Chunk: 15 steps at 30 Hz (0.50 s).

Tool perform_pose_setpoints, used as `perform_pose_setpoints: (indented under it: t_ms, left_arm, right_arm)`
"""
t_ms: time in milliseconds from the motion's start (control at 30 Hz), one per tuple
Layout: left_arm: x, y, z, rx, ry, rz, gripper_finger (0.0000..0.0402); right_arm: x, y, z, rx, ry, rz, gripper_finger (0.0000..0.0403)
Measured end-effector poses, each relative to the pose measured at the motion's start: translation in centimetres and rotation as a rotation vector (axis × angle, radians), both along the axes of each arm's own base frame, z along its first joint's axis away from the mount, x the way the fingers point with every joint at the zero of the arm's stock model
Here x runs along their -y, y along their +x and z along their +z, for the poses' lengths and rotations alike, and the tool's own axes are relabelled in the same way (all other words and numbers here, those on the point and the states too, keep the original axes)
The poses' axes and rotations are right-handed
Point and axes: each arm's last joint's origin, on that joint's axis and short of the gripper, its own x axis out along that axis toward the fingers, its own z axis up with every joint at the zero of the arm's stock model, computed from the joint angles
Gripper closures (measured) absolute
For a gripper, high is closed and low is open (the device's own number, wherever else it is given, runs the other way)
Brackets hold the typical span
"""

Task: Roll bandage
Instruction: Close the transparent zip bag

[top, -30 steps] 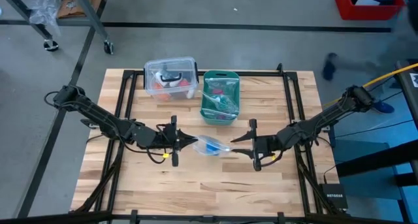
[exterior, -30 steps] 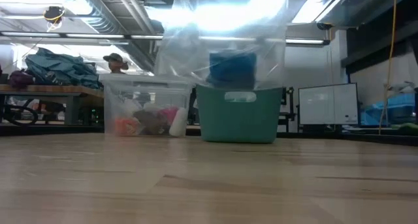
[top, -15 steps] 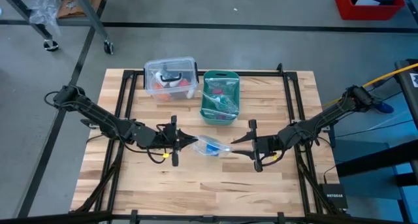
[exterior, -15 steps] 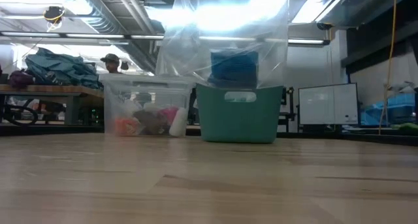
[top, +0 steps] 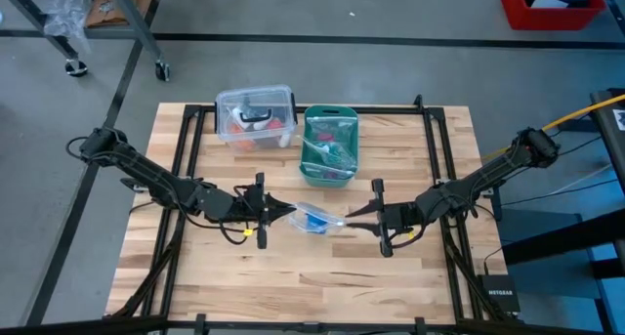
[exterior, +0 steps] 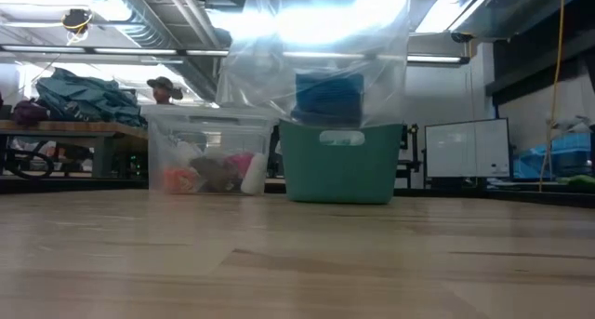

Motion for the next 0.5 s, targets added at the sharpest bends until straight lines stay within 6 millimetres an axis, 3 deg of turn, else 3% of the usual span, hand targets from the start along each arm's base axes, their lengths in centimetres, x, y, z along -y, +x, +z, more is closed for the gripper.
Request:
perform_pose_setpoints:
  t_ms: [233, 500]
  left_arm:
    - [0.0, 0.0, 0.0, 0.0, -0.001, 0.0, 0.0401]
    - [0.0, 0.0, 0.01, 0.001, -0.001, 0.0, 0.0401]
  right_arm:
    - [0.0, -0.01, -0.3, -0.028, -0.015, 0.0, 0.0358]
    - [-0.05, 0.11, -0.39, -0.027, -0.016, -0.005, 0.0363]
